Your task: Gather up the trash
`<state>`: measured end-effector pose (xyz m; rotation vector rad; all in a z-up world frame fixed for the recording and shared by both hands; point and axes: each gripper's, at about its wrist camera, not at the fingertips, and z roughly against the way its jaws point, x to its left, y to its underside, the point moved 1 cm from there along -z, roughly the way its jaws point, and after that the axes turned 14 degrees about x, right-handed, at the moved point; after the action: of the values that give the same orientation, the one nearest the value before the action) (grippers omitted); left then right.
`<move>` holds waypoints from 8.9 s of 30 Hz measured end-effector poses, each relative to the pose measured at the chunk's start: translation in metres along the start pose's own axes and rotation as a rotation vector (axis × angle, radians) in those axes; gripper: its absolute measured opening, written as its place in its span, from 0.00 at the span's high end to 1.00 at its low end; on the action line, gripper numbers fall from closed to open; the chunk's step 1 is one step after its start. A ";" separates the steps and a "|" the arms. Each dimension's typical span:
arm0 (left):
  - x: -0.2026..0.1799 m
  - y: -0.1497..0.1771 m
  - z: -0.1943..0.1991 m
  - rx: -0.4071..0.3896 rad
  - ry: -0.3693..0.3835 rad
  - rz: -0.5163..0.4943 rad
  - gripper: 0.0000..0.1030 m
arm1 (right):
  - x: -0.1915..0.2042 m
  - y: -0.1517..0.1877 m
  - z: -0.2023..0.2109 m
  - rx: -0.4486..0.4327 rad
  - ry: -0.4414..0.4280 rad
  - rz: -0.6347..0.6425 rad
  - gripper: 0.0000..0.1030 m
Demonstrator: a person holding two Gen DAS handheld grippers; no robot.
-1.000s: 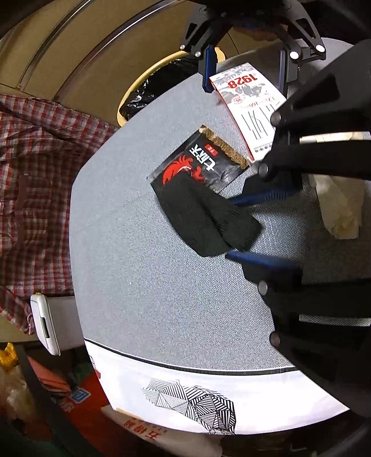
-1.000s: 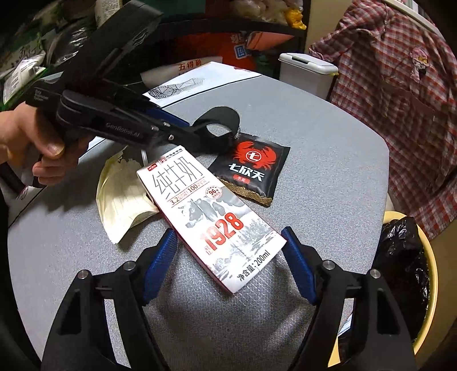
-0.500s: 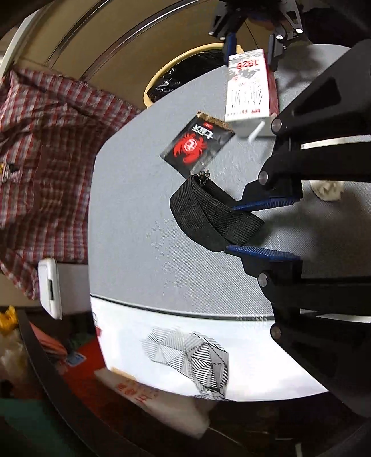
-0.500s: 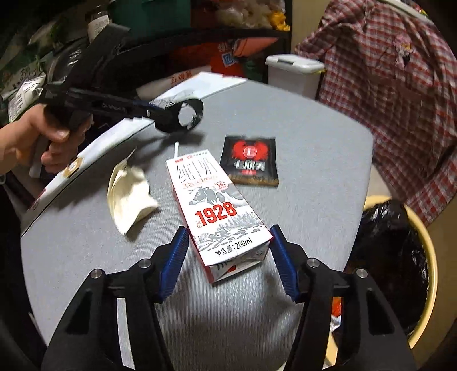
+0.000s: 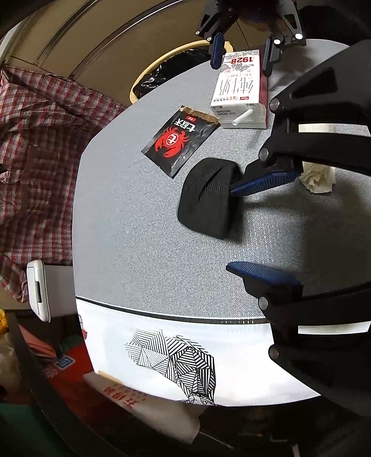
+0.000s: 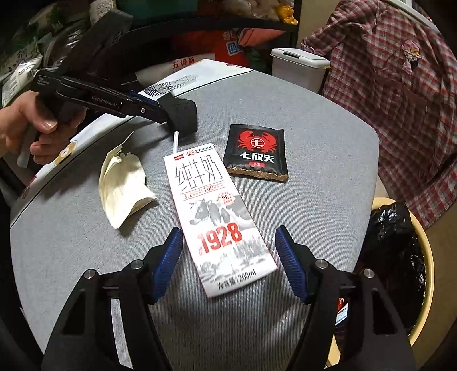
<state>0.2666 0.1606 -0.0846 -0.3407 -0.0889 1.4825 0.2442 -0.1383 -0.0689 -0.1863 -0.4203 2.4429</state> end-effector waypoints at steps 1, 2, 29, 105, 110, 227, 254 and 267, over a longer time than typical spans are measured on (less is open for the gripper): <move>0.000 0.000 0.000 0.000 0.001 0.000 0.54 | 0.000 -0.001 0.000 -0.001 -0.002 0.000 0.35; 0.000 -0.001 -0.001 0.002 0.007 -0.002 0.54 | 0.000 -0.001 -0.001 -0.001 -0.003 0.002 0.35; -0.017 -0.011 -0.011 0.024 0.099 -0.038 0.57 | 0.002 0.000 -0.001 -0.001 0.002 0.005 0.39; -0.067 0.014 0.095 -0.255 -0.017 -0.003 0.93 | -0.028 0.042 0.094 -0.190 0.102 -0.281 0.62; -0.082 0.018 0.104 -0.280 -0.019 -0.002 0.93 | -0.041 0.053 0.111 -0.233 0.114 -0.335 0.62; -0.060 0.064 0.006 0.096 -0.056 0.019 0.90 | -0.057 -0.003 0.057 -0.262 0.045 -0.421 0.57; -0.030 0.036 0.014 0.028 -0.096 0.090 0.97 | -0.033 -0.071 -0.054 -0.030 0.055 -0.204 0.28; -0.029 0.033 0.018 0.016 -0.096 0.096 0.97 | -0.047 -0.074 -0.047 -0.065 0.084 -0.247 1.00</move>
<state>0.2270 0.1364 -0.0721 -0.2639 -0.1392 1.5937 0.3347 -0.1015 -0.0860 -0.2488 -0.4571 2.1726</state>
